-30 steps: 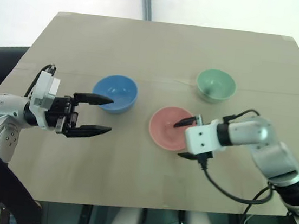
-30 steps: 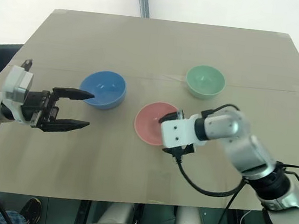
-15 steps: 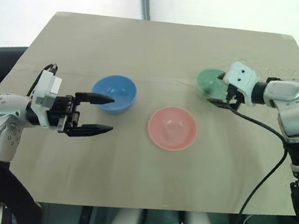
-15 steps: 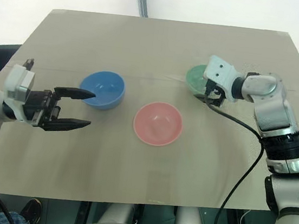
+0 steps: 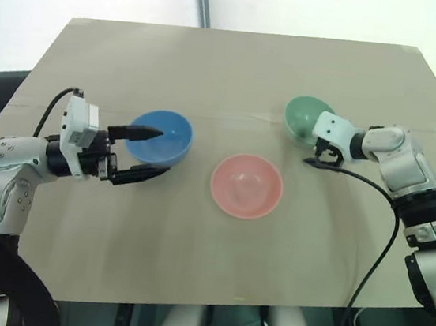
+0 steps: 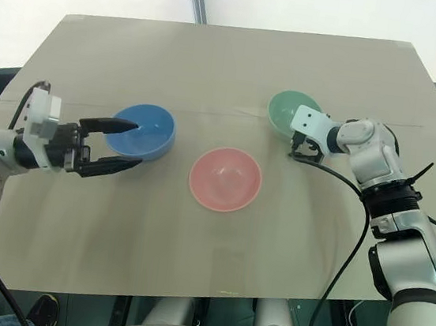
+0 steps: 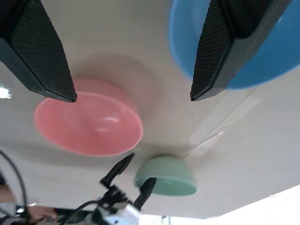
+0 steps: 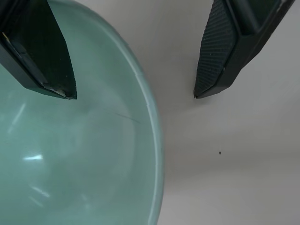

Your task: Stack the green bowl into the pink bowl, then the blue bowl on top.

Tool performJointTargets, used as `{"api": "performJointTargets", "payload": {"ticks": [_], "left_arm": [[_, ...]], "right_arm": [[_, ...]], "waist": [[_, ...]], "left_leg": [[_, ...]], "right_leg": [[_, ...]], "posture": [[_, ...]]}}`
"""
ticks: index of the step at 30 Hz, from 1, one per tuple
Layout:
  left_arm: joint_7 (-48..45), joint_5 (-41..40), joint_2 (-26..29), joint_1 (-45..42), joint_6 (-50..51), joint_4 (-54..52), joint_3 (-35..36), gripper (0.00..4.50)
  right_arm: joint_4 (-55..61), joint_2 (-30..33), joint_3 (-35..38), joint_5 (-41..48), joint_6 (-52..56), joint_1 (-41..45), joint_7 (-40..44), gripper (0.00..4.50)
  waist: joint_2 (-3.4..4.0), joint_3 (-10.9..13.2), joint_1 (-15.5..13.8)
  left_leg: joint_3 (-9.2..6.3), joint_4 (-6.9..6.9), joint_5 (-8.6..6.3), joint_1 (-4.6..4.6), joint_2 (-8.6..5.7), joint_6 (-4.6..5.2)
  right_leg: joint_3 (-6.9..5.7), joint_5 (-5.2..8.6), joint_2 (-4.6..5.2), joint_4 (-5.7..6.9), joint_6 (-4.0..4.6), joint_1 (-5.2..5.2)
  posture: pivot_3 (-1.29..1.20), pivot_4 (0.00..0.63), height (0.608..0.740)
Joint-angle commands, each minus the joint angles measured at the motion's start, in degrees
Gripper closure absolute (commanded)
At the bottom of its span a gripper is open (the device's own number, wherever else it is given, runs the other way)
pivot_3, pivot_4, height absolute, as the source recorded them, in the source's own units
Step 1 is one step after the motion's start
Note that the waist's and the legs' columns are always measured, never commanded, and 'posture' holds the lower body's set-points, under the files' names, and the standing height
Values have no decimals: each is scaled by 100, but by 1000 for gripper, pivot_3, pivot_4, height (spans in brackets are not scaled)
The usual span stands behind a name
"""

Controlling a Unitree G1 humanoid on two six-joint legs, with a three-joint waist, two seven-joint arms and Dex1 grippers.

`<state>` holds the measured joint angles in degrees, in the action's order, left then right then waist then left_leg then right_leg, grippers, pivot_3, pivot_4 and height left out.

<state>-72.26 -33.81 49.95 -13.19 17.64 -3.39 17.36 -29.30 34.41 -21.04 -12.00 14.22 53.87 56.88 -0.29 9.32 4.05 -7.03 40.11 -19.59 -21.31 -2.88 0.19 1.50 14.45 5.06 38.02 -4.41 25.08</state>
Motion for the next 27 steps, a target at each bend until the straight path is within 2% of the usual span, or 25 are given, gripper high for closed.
{"api": "performJointTargets", "payload": {"ticks": [1, 2, 4, 5, 9, 13, 17, 21, 24, 27], "left_arm": [[191, 73, 81, 34, -33, -178, 106, 385], [237, 102, 87, 39, -23, -182, 103, 385], [298, 174, 80, 31, -72, -156, 89, 385], [342, 238, 78, 17, -101, -128, 62, 385], [425, 401, 31, -56, -218, -26, -6, 385], [420, 412, 6, -104, -252, -4, -24, 385], [401, 413, -3, -117, -296, 11, -38, 385], [368, 415, 1, -148, -348, 46, -52, 385], [336, 413, 5, -169, -373, 84, -86, 385], [312, 427, -5, -215, -415, 152, -147, 385]], "right_arm": [[-28, -12, 100, -44, -155, 174, -22, 667], [-41, -17, 103, -48, -180, 175, -3, 933], [-55, -33, 115, -64, -214, 175, 5, 1858], [-56, -38, 122, -71, -224, 172, 9, 2479], [-23, -53, 126, -98, -260, 155, 20, 4443], [176, -3, 134, -182, -512, 129, -30, 4484], [944, 142, 82, -306, -687, 23, 94, 4484], [2559, 417, 29, -56, -936, -305, 715, 4484], [4141, 755, -94, 220, -371, -736, 1468, 4484], [5152, 958, -211, 423, 2, -1086, 1872, 4484]], "waist": [[0, 0, -3], [0, 0, -4], [0, 0, -4], [0, 0, -4], [1, 0, 0], [4, 1, -3], [5, 1, 0], [5, 1, 7], [5, 1, -9], [2, 0, -27]], "left_leg": [[-1, 0, 0, 0, 0, 0], [-1, 0, 0, 0, 0, 0], [-1, 0, 0, 0, 0, 0], [-1, 0, 0, 0, 0, 0], [-1, 0, 0, 0, 0, 0], [0, 2, 0, -1, 0, 0], [0, 3, 0, -8, 0, 0], [-3, 19, 1, -56, -1, -1], [-8, 18, 1, -59, -1, -2], [-9, 21, 1, -60, -3, -1]], "right_leg": [[0, 0, 0, 0, 0, 0], [-1, 0, 0, 0, 0, 0], [-1, 0, 0, 0, 0, 0], [-1, 0, 0, 0, 0, 0], [-1, 0, 0, 0, 0, 0], [0, 0, 1, 2, 0, 1], [0, 0, 2, 3, 0, 9], [-4, 0, 2, 19, 0, 57], [-13, 0, 4, 17, 0, 58], [-17, -1, 10, 16, -1, 52]], "posture": [[0, 150, 740], [0, 150, 740], [0, 150, 740], [0, 150, 740], [0, 150, 740], [0, 150, 740], [0, 150, 740], [0, 150, 740], [0, 150, 740], [0, 150, 740]]}}
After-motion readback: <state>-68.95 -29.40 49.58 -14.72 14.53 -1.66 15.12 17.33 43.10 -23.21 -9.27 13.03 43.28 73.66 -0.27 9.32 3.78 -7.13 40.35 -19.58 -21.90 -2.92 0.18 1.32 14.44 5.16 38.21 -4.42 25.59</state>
